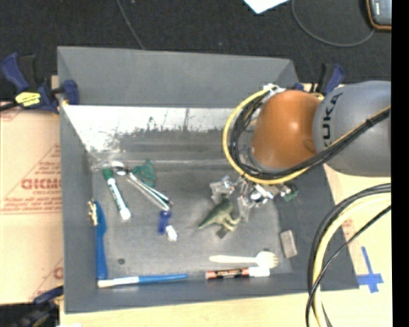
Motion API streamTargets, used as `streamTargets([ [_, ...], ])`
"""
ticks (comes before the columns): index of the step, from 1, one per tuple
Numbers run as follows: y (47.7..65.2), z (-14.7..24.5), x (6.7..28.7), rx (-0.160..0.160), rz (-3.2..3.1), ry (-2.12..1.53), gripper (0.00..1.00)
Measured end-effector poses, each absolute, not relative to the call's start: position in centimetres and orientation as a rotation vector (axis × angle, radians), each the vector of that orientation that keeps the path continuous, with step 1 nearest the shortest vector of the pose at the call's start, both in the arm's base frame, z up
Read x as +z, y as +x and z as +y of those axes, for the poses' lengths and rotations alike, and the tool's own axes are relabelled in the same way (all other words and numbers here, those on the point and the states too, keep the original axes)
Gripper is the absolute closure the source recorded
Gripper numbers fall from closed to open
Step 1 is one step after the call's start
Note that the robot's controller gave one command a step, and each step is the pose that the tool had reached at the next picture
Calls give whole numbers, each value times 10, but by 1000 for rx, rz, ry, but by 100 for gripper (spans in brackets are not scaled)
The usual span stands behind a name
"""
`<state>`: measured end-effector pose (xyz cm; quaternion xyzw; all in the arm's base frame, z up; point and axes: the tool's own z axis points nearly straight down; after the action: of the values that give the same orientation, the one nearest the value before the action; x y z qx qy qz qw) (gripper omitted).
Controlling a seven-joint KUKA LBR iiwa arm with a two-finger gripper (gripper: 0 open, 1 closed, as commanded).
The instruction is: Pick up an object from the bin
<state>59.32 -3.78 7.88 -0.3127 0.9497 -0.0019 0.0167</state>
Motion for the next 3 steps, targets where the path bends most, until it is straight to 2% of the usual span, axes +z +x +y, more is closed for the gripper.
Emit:
streamTargets([
  [2,594,-38,77,-6,2965,-931,100],
  [3,593,-32,93,-8,2953,-954,100],
])
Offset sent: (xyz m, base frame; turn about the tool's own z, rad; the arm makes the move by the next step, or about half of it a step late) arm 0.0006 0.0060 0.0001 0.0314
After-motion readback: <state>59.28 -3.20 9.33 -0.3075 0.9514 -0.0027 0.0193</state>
